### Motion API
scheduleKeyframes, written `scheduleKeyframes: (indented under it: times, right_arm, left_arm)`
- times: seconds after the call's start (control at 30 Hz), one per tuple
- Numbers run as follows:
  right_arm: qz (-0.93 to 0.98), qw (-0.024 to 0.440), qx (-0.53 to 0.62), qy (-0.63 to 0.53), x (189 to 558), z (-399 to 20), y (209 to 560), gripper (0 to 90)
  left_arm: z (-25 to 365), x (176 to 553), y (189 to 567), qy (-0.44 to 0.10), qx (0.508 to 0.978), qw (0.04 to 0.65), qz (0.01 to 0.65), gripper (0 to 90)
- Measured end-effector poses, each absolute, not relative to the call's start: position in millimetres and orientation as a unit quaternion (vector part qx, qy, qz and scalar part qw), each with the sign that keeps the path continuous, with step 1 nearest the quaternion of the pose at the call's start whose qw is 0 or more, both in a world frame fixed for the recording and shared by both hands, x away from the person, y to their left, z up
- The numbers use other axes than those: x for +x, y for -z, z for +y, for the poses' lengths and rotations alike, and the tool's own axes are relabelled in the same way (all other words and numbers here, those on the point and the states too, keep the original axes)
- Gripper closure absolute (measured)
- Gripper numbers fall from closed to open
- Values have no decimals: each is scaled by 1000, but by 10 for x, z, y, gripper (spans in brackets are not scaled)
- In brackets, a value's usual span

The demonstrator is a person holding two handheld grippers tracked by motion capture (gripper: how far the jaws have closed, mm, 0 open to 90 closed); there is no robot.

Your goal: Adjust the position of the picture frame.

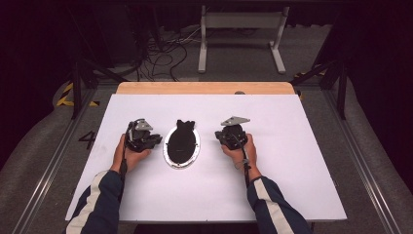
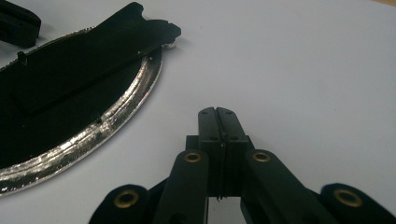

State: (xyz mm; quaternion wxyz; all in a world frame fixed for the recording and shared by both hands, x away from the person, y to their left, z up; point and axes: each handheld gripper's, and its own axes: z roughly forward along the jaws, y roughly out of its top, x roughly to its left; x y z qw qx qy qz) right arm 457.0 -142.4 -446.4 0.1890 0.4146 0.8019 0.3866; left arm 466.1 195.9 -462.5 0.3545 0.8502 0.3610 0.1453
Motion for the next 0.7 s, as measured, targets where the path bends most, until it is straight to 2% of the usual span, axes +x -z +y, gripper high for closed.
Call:
scheduleKeyframes:
  times: [0.17,0.33,0.4,0.47,0.57,0.7]
  right_arm:
    - [810,192,407,-377,4629,-1308,4471,889]
    - [810,189,404,-380,4682,-1276,4448,891]
    - [815,191,399,-374,4692,-1250,4465,893]
    - [814,188,398,-378,4697,-1251,4467,891]
    - [812,181,401,-383,4708,-1304,4455,888]
    - [804,165,424,-384,4718,-1465,4440,889]
  left_arm:
    - [1908,4662,4637,-157,850,356,356,810]
    - [1859,4671,4639,-127,845,369,365,808]
    - [1822,4678,4638,-108,844,377,364,866]
    - [1728,4659,4644,-103,849,384,347,891]
    - [1538,4617,4631,-94,861,381,323,859]
    - [1308,4532,4619,-81,870,381,301,862]
